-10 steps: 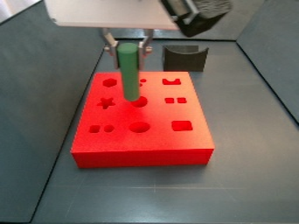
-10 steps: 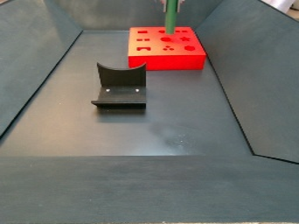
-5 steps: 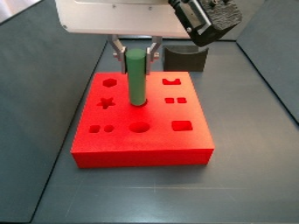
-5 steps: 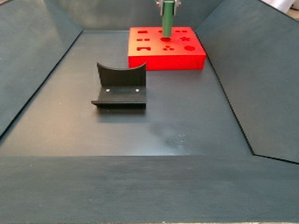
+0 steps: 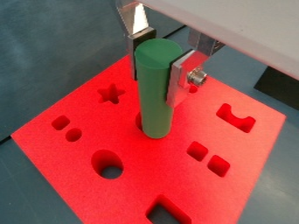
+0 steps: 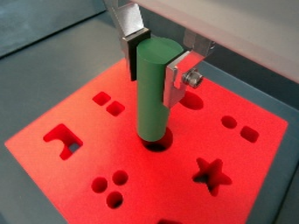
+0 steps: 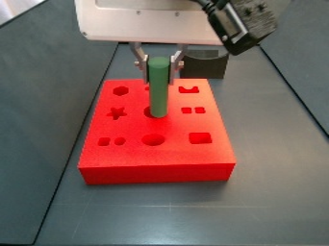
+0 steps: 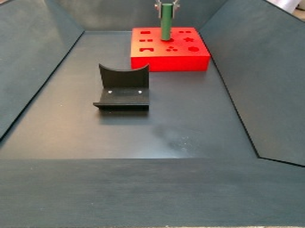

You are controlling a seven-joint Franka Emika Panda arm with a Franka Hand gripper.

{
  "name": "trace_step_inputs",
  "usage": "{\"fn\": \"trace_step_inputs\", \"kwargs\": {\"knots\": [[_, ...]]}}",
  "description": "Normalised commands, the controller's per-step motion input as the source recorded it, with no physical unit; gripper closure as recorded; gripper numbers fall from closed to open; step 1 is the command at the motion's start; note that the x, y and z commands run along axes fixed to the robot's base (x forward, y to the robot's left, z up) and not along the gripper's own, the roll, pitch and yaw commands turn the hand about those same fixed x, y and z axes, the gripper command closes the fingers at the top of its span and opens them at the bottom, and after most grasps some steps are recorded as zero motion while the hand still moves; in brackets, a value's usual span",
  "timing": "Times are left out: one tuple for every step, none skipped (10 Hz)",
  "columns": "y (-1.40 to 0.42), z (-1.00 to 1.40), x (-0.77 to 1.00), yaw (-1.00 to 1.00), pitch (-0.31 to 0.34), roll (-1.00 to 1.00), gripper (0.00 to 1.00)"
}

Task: Pick up the round object. Move up. Place the round object on the fixture. Regrasp the round object. Move to above the board. Insert the round object.
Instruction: Insert the round object.

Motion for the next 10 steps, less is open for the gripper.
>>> {"fn": "trace_step_inputs", "kwargs": {"knots": [[0.07, 0.00, -0.09, 0.00, 0.000, -0.04, 1.00], [0.03, -0.01, -0.07, 0.00, 0.000, -0.03, 1.00], [0.01, -0.03, -0.08, 0.00, 0.000, -0.03, 1.00], [0.00, -0.09, -0.05, 0.00, -0.011, -0.03, 1.00], [0.00, -0.26, 0.00, 0.00, -0.049, -0.04, 1.00], [0.00, -0.51, 0.00, 0.00, -0.117, -0.11, 1.00], [0.04, -0.66, 0.00, 0.00, -0.064, -0.11, 1.00], [0.08, -0.73, 0.00, 0.00, -0.016, -0.09, 1.00], [0.09, -0.70, 0.00, 0.00, -0.003, -0.08, 1.00], [0.04, -0.50, -0.10, -0.01, -0.054, -0.06, 1.00]]}}
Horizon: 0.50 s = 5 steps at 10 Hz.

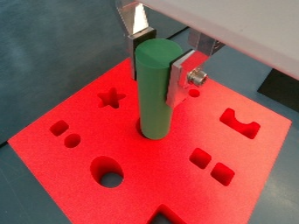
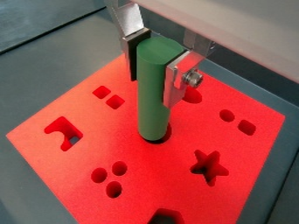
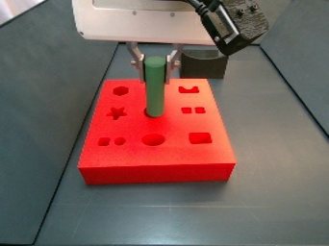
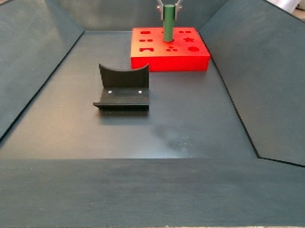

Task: Pick up the round object. Move up. Place the round object on the fixture. Regrasp the round object. Move to above the board. Insert the round object.
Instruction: Insert the round object.

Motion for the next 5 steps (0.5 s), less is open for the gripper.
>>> {"fn": "trace_step_inputs", "kwargs": {"knots": [[0.00, -0.29, -0.20, -0.03, -0.076, -0.03, 1.00], [0.00, -0.26, -0.25, -0.04, -0.089, -0.04, 1.00], [0.03, -0.43, -0.04, 0.00, -0.084, -0.07, 1.00], [0.12, -0.66, 0.00, 0.00, -0.100, -0.11, 1.00], [0.17, -0.86, 0.07, 0.00, -0.106, -0.06, 1.00]]}}
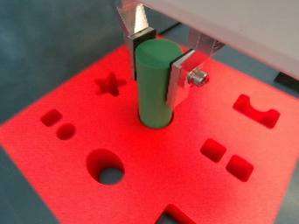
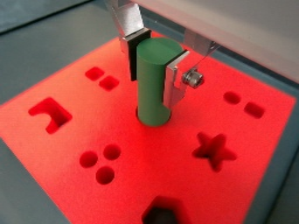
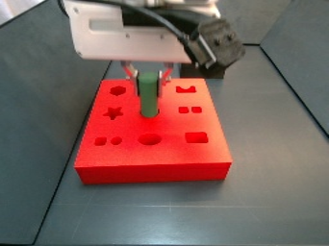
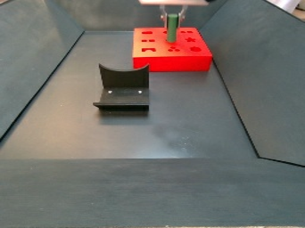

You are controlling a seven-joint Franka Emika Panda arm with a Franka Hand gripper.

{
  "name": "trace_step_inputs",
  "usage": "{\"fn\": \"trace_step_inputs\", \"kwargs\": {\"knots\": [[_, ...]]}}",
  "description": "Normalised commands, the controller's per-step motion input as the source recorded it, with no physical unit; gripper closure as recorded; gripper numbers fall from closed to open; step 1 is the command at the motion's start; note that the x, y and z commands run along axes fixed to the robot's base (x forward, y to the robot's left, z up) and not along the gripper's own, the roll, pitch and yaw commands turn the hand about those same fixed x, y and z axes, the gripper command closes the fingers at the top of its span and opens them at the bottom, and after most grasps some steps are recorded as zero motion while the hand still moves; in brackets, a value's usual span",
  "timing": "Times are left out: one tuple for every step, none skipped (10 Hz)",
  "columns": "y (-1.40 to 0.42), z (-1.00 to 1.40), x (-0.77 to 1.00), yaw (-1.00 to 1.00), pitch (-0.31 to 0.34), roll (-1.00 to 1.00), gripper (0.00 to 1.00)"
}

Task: Pick up the round object. Move up. Place the round object on the fixture. Regrasp the round object. Move to above the board. Insert the round object.
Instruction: Insert the round object.

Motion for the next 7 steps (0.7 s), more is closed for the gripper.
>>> {"fn": "trace_step_inputs", "kwargs": {"knots": [[0.19, -0.93, 0.09, 0.05, -0.123, -0.01, 1.00], [0.10, -0.91, 0.00, 0.03, -0.167, 0.00, 1.00], [0.00, -0.87, -0.07, 0.02, -0.197, 0.03, 1.00], [0.00, -0.84, -0.12, 0.03, -0.211, 0.08, 1.00], [0.00, -0.32, 0.00, 0.00, -0.039, 0.02, 1.00], [0.00, -0.01, 0.00, 0.00, -0.026, 0.00, 1.00], [0.00, -0.05, 0.00, 0.00, -0.060, 0.00, 1.00]]}}
